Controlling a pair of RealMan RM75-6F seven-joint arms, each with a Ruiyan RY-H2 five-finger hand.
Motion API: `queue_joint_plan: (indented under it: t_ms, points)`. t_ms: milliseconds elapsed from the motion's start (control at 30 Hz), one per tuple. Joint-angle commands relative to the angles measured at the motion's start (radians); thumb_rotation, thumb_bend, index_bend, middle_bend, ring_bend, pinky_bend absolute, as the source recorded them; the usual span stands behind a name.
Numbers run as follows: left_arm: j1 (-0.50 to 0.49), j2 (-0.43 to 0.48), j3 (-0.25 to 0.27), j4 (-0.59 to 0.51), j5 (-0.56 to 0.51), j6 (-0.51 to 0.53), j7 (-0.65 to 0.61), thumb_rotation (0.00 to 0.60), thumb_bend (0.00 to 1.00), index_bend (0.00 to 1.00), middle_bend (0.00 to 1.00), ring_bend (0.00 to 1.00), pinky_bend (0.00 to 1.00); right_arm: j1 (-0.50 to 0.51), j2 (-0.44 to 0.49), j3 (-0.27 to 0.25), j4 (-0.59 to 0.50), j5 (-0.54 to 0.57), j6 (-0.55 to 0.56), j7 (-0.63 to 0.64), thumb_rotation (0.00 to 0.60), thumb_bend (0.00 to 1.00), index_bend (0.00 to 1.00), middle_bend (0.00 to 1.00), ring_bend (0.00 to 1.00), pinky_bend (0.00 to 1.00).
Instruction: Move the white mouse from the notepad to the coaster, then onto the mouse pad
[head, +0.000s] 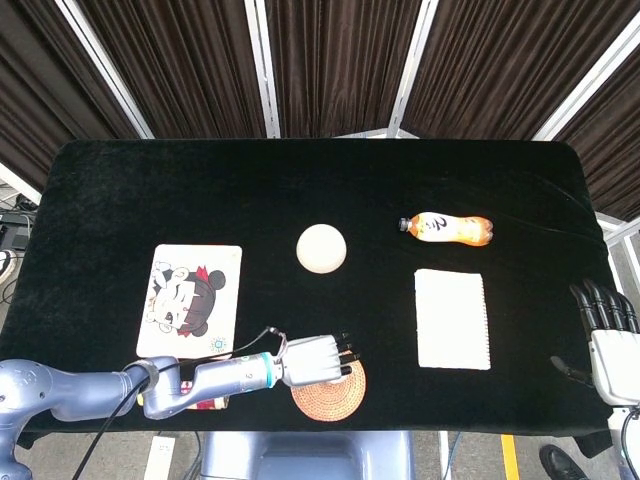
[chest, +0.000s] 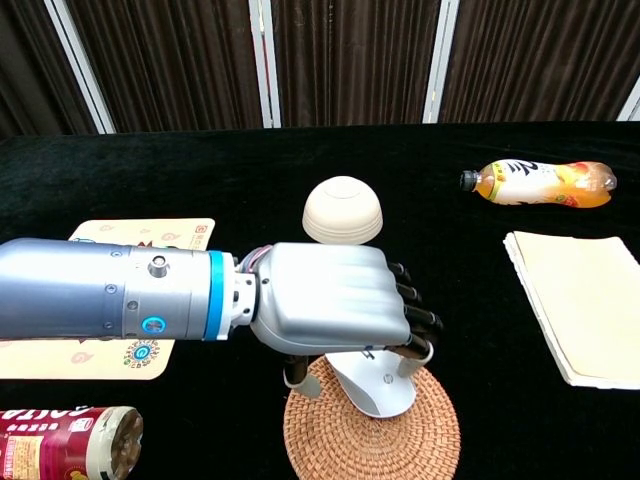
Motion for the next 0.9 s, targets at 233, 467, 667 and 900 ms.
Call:
queue_joint_plan:
  t_ms: [233,467,667,900]
  points:
    - [-0.013,-0.082,-0.023,0.062,-0.107,-0.028,0.027,0.600,0.00,0.34,0.14,0.21,0.22,-0.012,0.000,0.019,-0.001,-0.012,-0.009,-0.006,0.600,0.00,0.00,0.00,0.00,0.00]
    - [-0.021,-0.106,-0.029,0.058,-0.167,-0.061,0.076,0.600,0.00,0.40,0.30,0.37,0.38,-0.019,0.000,0.030,0.002,-0.016,-0.019,-0.005,0.600,0.00,0.00,0.00,0.00,0.00]
    - [-0.029,-0.089,-0.012,0.046,-0.153,-0.024,0.093,0.600,0.00,0.65,0.53,0.56,0.54,-0.025,-0.002,0.039,0.007,-0.018,-0.030,-0.002,0.600,0.00,0.00,0.00,0.00,0.00]
    - [-0.032,0.004,0.057,0.048,-0.060,0.086,0.004,0.600,0.00,0.68,0.54,0.57,0.55,-0.030,-0.008,0.045,0.008,-0.021,-0.042,-0.016,0.600,0.00,0.00,0.00,0.00,0.00]
